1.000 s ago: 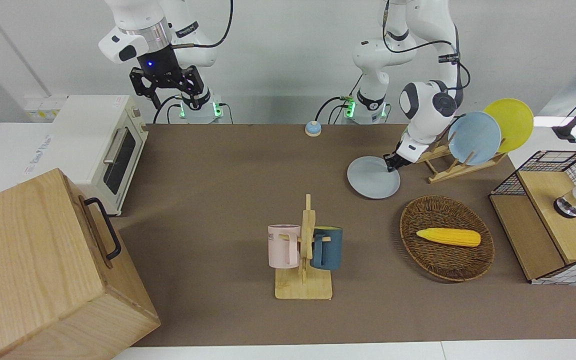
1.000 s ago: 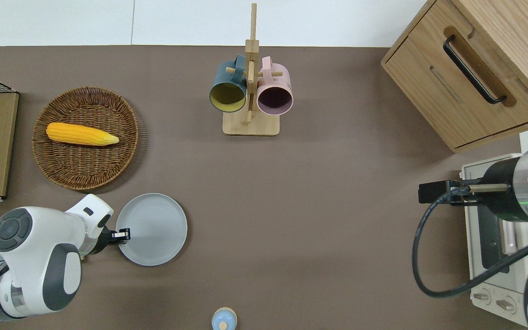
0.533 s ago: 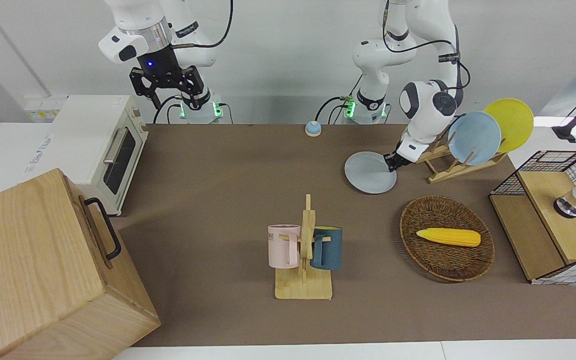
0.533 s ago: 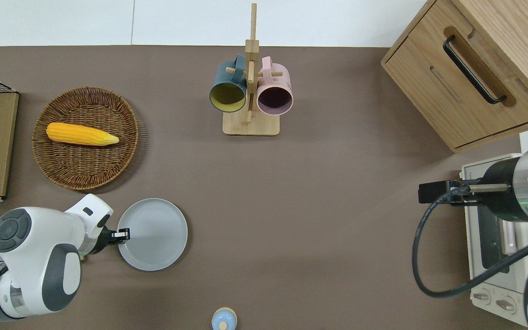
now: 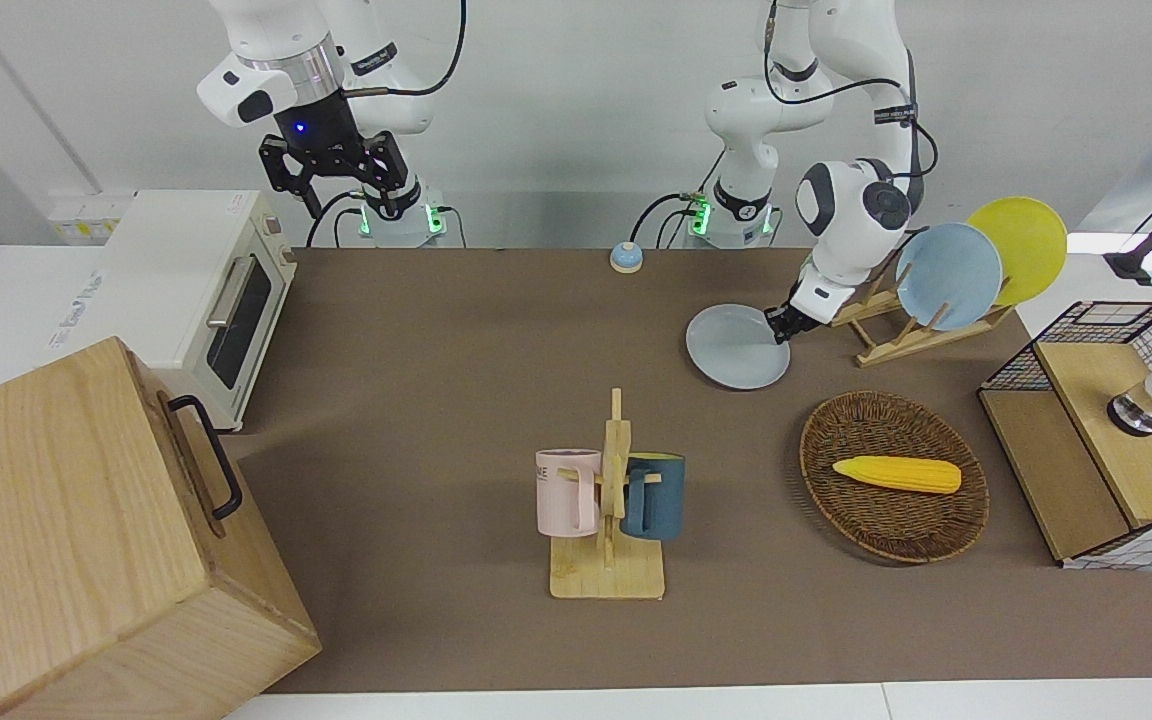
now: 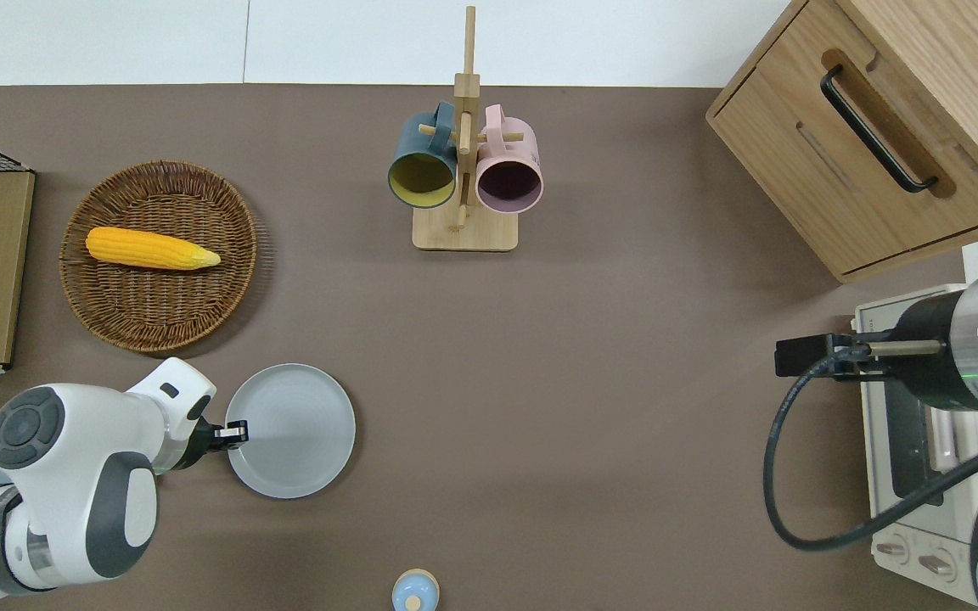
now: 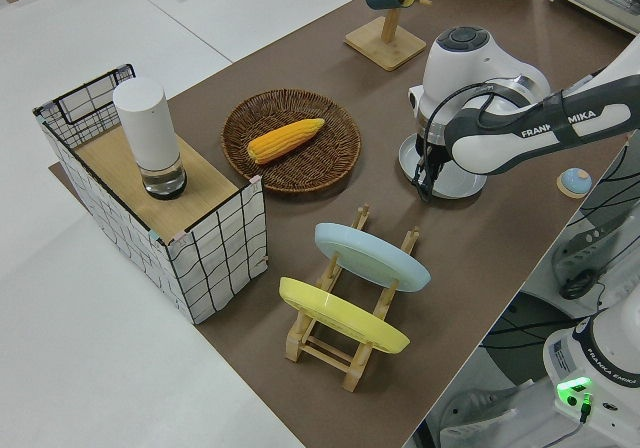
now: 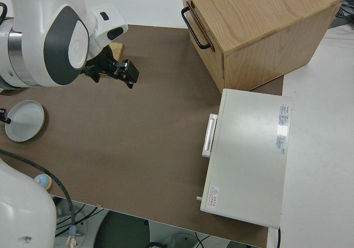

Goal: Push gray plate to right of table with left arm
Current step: 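Push the gray plate across the table with the left gripper toward the toaster oven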

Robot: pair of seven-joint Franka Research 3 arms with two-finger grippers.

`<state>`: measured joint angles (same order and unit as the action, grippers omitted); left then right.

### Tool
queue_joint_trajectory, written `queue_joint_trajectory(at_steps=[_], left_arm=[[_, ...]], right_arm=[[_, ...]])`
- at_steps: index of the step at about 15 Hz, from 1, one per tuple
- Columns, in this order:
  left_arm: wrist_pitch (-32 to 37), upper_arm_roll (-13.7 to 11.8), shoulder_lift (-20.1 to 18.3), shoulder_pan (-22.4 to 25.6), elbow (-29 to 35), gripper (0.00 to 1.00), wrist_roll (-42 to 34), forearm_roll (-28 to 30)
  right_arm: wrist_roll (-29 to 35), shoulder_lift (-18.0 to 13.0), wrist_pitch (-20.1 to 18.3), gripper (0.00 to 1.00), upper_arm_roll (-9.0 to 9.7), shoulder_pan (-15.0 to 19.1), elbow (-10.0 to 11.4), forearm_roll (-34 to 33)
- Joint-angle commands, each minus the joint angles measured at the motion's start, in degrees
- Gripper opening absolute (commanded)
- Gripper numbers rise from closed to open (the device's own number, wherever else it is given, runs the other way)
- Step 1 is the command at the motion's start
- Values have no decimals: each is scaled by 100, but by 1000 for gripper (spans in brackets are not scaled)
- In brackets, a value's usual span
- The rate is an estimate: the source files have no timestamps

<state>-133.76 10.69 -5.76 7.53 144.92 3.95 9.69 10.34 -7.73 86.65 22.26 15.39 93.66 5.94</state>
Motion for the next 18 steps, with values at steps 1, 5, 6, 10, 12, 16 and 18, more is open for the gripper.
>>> queue_joint_trajectory(at_steps=[1,5,6,10,12,16,18], left_arm=[[-290,-14,84,-655,54,0,834,112],[-335,-14,84,-1112,46,0,1493,112],[-343,-14,84,-1235,37,0,1695,121],[-431,-14,93,-1701,2,0,2293,138],[-458,-14,128,-1851,-16,0,2391,261],[-554,-14,128,-2114,-33,0,2706,402],[-650,-6,137,-2281,-51,0,2961,402]], right_arm=[[12,-88,10,994,42,96,100,101],[12,-88,19,996,42,87,100,101],[12,-88,10,996,42,87,100,101],[12,-88,10,996,33,96,100,101],[12,-88,10,996,42,87,100,101],[12,-88,10,996,42,96,100,101],[12,-88,10,996,42,87,100,101]])
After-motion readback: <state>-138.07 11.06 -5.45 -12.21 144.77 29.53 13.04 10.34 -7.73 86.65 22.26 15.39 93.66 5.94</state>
